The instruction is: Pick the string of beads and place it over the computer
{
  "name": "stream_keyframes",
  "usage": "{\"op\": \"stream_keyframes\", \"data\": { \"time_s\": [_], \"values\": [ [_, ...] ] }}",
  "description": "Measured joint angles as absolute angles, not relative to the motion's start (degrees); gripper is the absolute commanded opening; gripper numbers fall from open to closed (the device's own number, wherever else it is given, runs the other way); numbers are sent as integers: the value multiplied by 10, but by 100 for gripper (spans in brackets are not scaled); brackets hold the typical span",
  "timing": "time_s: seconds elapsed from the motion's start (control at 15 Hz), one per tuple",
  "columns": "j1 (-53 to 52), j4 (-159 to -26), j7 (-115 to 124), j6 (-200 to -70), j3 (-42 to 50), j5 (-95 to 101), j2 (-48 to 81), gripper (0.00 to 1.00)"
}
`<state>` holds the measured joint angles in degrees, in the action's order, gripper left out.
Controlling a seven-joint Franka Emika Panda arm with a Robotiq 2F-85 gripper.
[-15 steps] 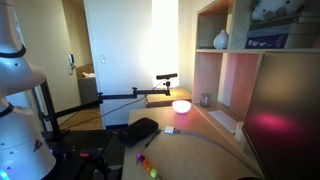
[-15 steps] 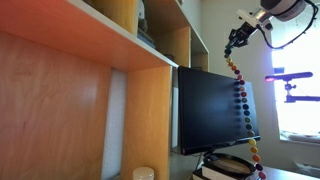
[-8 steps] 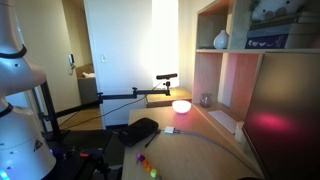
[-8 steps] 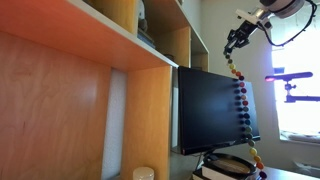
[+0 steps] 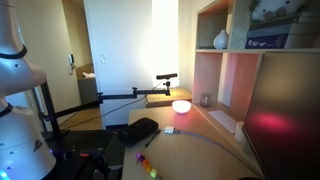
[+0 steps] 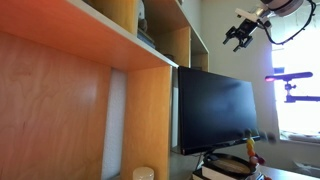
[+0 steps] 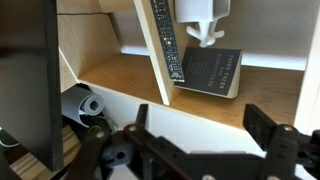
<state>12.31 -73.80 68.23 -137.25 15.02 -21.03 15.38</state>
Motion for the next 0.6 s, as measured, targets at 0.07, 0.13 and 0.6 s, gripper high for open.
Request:
{"op": "stream_keyframes", "data": {
  "time_s": [0.07, 0.13, 0.6],
  "values": [
    [123, -737, 682, -1372, 150, -215, 154, 100],
    [123, -735, 682, -1372, 150, -218, 154, 100],
    [122, -730, 653, -1377, 143, -234, 142, 100]
  ]
}}
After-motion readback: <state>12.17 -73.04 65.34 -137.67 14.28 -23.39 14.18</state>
